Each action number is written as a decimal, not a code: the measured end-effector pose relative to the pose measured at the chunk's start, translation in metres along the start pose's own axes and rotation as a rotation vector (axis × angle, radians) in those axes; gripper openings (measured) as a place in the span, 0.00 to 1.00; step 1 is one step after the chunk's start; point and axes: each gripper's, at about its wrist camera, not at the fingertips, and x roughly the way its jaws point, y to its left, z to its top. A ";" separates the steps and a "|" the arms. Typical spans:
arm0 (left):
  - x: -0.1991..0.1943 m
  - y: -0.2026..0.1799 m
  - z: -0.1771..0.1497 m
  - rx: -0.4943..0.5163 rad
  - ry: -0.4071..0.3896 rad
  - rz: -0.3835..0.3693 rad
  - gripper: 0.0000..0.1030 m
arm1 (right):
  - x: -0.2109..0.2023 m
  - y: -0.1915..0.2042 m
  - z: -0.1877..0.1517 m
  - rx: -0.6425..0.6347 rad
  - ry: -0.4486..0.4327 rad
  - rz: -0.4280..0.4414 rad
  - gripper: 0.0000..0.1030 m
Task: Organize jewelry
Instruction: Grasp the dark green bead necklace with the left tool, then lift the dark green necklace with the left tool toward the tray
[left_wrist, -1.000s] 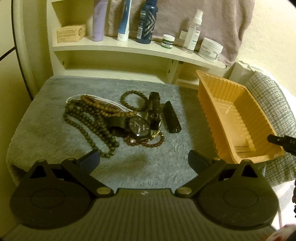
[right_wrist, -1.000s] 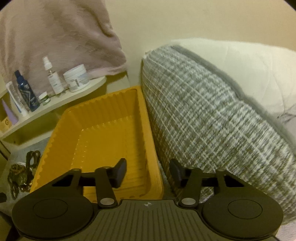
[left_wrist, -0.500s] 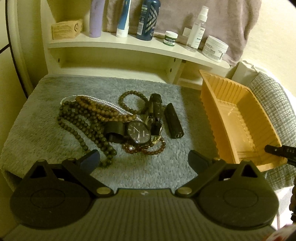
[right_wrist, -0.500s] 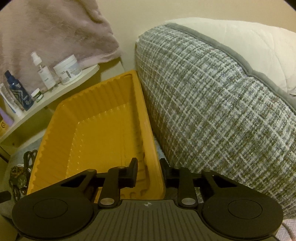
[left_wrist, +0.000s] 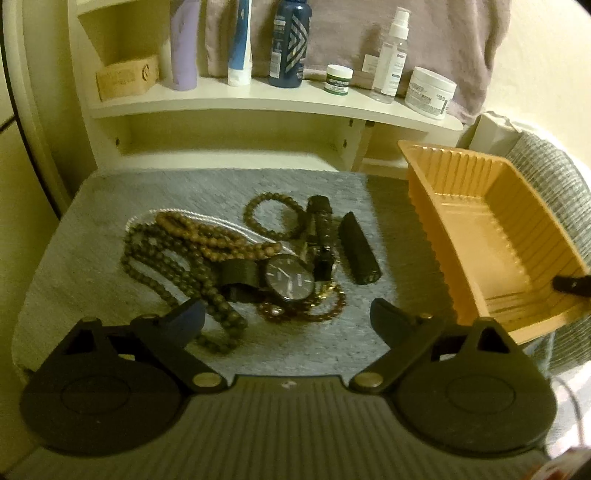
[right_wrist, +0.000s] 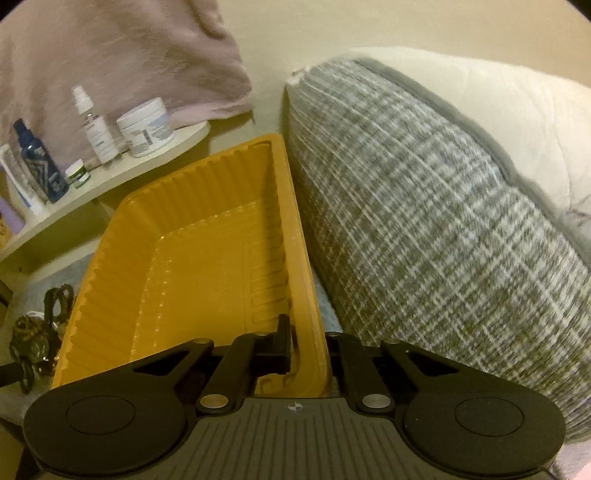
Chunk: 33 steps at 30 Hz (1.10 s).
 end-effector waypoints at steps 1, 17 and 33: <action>0.000 0.000 -0.001 0.010 -0.007 0.008 0.88 | -0.001 0.004 0.001 -0.015 -0.008 -0.007 0.05; 0.012 0.024 -0.021 0.089 -0.049 0.129 0.57 | -0.012 0.029 0.000 -0.160 -0.065 -0.069 0.04; 0.020 0.034 -0.011 0.091 -0.024 0.105 0.06 | -0.012 0.030 0.002 -0.189 -0.067 -0.078 0.04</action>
